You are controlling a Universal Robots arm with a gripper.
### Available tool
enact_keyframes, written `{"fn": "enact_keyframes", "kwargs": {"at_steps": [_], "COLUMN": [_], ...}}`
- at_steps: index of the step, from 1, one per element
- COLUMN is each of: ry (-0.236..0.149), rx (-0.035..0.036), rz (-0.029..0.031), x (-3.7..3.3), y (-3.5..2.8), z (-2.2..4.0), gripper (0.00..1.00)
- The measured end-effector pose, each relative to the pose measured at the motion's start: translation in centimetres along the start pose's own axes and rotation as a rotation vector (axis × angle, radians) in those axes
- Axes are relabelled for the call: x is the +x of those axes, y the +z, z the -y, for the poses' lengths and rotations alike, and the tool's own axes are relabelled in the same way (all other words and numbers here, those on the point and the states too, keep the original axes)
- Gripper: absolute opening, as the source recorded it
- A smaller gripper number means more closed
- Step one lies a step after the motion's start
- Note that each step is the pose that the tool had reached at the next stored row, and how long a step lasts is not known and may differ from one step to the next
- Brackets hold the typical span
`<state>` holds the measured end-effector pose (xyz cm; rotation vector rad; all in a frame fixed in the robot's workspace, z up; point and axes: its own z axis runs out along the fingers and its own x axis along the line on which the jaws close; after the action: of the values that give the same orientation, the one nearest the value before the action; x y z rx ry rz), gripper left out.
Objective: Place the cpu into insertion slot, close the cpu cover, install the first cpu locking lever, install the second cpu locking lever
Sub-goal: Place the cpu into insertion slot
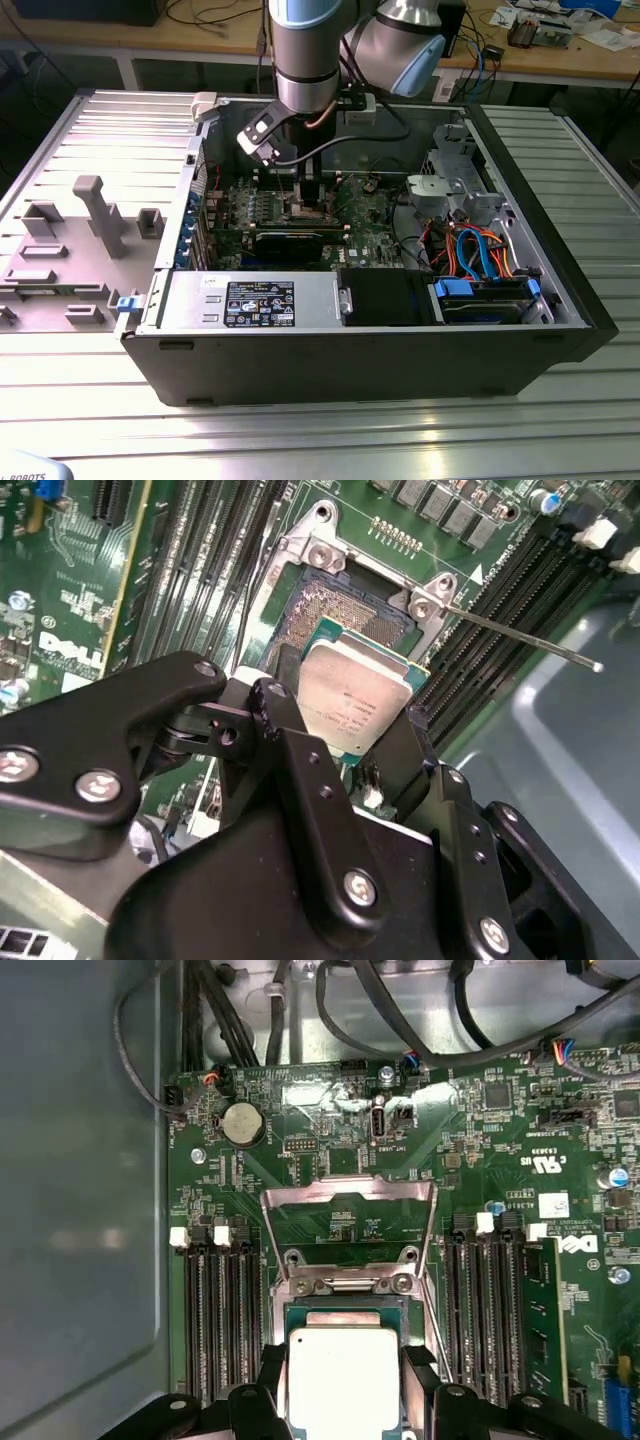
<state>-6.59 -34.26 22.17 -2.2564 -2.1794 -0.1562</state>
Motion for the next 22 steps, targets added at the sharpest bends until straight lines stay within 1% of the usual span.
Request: {"fn": "enact_keyframes", "kwargs": {"at_steps": [1,2,3,15,18,19,20,22], "ry": [-0.002,-0.022,-0.032,-0.035,-0.035,-0.035,-0.035,-0.037], "rx": [0.0000,0.0015,0.0023,0.0025,0.0024,0.0026,0.0024,0.0021], "rz": [-0.0002,-0.0015,-0.0021,-0.0024,-0.0024,0.0003,0.0062,0.0242], "x": [-0.01,-0.04,-0.05,-0.05,-0.05,-0.04,-0.03,0.01], "y": [0.20,0.57,0.66,0.73,0.88,0.93,0.93,0.94], "z": [0.01,0.05,0.05,0.05,0.06,0.07,0.08,0.08], "gripper": [0.54,0.54,0.54,0.54,0.54,0.54,0.54,0.54]}}
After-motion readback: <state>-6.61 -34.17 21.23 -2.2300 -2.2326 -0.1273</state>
